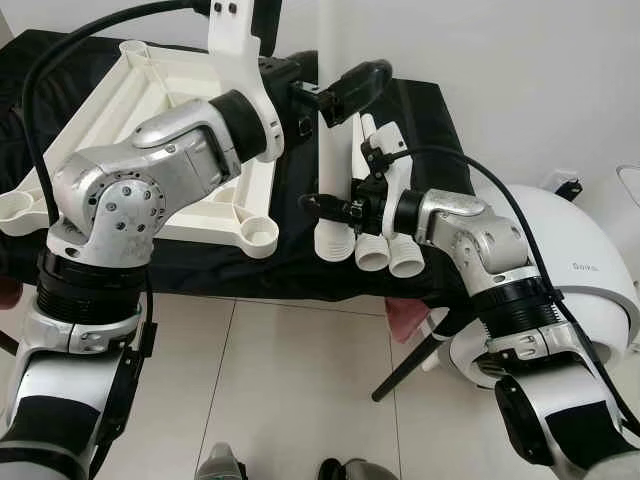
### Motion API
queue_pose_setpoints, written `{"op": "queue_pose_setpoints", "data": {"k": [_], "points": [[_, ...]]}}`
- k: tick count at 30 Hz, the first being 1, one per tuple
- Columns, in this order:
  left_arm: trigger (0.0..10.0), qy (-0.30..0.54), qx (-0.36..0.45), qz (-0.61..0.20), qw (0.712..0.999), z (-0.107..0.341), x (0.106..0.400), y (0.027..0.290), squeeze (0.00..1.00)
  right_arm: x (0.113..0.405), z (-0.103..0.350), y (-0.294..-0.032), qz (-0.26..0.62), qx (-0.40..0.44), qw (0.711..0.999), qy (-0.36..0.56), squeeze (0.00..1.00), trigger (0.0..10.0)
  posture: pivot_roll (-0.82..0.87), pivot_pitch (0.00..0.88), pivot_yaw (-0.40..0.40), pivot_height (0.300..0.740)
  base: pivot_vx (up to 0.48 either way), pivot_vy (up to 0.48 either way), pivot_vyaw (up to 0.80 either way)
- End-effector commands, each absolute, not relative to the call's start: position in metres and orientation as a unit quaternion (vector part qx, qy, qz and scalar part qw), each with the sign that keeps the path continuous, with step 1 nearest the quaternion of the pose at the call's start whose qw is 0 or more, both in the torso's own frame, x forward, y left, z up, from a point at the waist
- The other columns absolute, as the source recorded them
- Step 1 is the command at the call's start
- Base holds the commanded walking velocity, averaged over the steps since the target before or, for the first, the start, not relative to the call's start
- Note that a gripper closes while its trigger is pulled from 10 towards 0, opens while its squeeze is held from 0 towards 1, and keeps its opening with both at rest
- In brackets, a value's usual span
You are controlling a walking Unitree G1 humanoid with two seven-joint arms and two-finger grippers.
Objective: Building children table
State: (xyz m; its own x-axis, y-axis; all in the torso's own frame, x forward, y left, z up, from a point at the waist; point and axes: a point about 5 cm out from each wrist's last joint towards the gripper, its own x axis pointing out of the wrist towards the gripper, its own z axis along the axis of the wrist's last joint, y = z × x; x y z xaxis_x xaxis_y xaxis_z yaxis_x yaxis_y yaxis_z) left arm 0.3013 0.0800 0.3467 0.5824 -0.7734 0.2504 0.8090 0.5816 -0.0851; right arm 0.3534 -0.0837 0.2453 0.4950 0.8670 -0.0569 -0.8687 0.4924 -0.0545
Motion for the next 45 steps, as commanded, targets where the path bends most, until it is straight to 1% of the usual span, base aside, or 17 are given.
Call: {"op": "queue_pose_setpoints", "data": {"k": [1, 4, 5, 6, 8, 11, 12, 15, 18, 19, 22, 24, 28, 32, 37, 39, 45], "points": [[10.0, -0.105, -0.084, -0.544, 0.828, 0.346, 0.292, 0.077, 1.00, 0.355, 0.247, -0.088, 0.491, -0.033, 0.871, -0.001, 0.00, 10.0, 0.02, 0.074, -0.073, 0.740, 0.000, 0.000, 0.00], [10.0, -0.100, -0.085, -0.527, 0.840, 0.343, 0.297, 0.080, 1.00, 0.357, 0.248, -0.090, 0.480, -0.025, 0.877, -0.006, 0.00, 10.0, 0.02, 0.073, -0.072, 0.740, 0.000, 0.000, 0.00], [10.0, -0.095, -0.091, -0.505, 0.853, 0.340, 0.303, 0.086, 1.00, 0.359, 0.249, -0.093, 0.467, -0.016, 0.884, -0.014, 0.00, 10.0, 0.02, 0.074, -0.068, 0.740, 0.000, 0.000, 0.00], [10.0, -0.089, -0.094, -0.481, 0.867, 0.335, 0.308, 0.091, 0.00, 0.360, 0.250, -0.096, 0.455, -0.006, 0.890, -0.024, 0.00, 10.0, 0.02, 0.072, -0.068, 0.740, 0.000, 0.000, 0.00], [10.0, -0.079, -0.096, -0.445, 0.887, 0.329, 0.316, 0.100, 0.00, 0.363, 0.252, -0.101, 0.434, 0.009, 0.900, -0.040, 0.00, 10.0, 0.02, 0.072, -0.066, 0.740, 0.000, 0.000, 0.00], [10.0, -0.075, -0.095, -0.424, 0.897, 0.325, 0.319, 0.104, 0.00, 0.365, 0.253, -0.104, 0.416, 0.019, 0.908, -0.051, 0.00, 10.0, 0.02, 0.071, -0.065, 0.740, 0.000, 0.000, 0.00], [10.0, -0.077, -0.095, -0.391, 0.912, 0.322, 0.324, 0.111, 0.00, 0.367, 0.256, -0.108, 0.395, 0.032, 0.916, -0.066, 0.00, 10.0, 0.03, 0.071, -0.063, 0.740, 0.000, 0.000, 0.00], [10.0, -0.080, -0.094, -0.367, 0.922, 0.320, 0.327, 0.115, 0.00, 0.368, 0.257, -0.111, 0.380, 0.041, 0.921, -0.076, 0.00, 10.0, 0.03, 0.071, -0.062, 0.740, 0.000, 0.000, 0.00], [10.0, -0.085, -0.101, -0.236, 0.963, 0.307, 0.341, 0.142, 0.00, 0.370, 0.260, -0.124, 0.303, 0.086, 0.942, -0.117, 0.00, 10.0, 0.03, 0.072, -0.057, 0.740, 0.000, 0.000, 0.00], [10.0, -0.085, -0.101, -0.236, 0.963, 0.307, 0.341, 0.142, 0.00, 0.370, 0.260, -0.124, 0.303, 0.086, 0.942, -0.117, 0.00, 10.0, 0.03, 0.072, -0.057, 0.740, 0.000, 0.000, 0.00], [10.0, -0.094, -0.089, -0.175, 0.976, 0.298, 0.344, 0.156, 0.00, 0.369, 0.258, -0.131, 0.265, 0.103, 0.949, -0.136, 0.00, 10.0, 0.03, 0.073, -0.051, 0.740, 0.000, 0.000, 0.00], [10.0, -0.091, -0.063, -0.108, 0.988, 0.283, 0.346, 0.169, 0.00, 0.364, 0.255, -0.135, 0.236, 0.112, 0.952, -0.159, 0.00, 10.0, 0.03, 0.072, -0.046, 0.740, 0.000, 0.000, 0.00], [10.0, -0.086, -0.042, -0.069, 0.993, 0.272, 0.346, 0.177, 0.00, 0.360, 0.251, -0.137, 0.216, 0.119, 0.953, -0.174, 0.00, 10.0, 0.03, 0.068, -0.043, 0.740, 0.000, 0.000, 0.00], [10.0, -0.081, 0.028, -0.040, 0.996, 0.239, 0.335, 0.182, 0.00, 0.346, 0.235, -0.137, 0.167, 0.114, 0.958, -0.205, 0.00, 10.0, 0.02, 0.061, -0.043, 0.740, 0.000, 0.000, 0.00], [10.0, -0.084, 0.009, -0.051, 0.995, 0.230, 0.330, 0.176, 0.00, 0.341, 0.233, -0.135, 0.158, 0.088, 0.958, -0.222, 0.00, 10.0, 0.02, 0.056, -0.044, 0.740, 0.000, 0.000, 0.00], [10.0, -0.111, -0.009, -0.049, 0.993, 0.227, 0.324, 0.174, 0.00, 0.338, 0.230, -0.139, 0.135, 0.068, 0.962, -0.229, 0.00, 10.0, 0.01, 0.048, -0.048, 0.740, 0.000, 0.000, 0.00], [10.0, -0.127, 0.014, -0.040, 0.991, 0.224, 0.320, 0.177, 0.00, 0.333, 0.226, -0.142, 0.123, 0.065, 0.963, -0.232, 0.00, 10.0, 0.01, 0.045, -0.048, 0.740, 0.000, 0.000, 0.00]]}}
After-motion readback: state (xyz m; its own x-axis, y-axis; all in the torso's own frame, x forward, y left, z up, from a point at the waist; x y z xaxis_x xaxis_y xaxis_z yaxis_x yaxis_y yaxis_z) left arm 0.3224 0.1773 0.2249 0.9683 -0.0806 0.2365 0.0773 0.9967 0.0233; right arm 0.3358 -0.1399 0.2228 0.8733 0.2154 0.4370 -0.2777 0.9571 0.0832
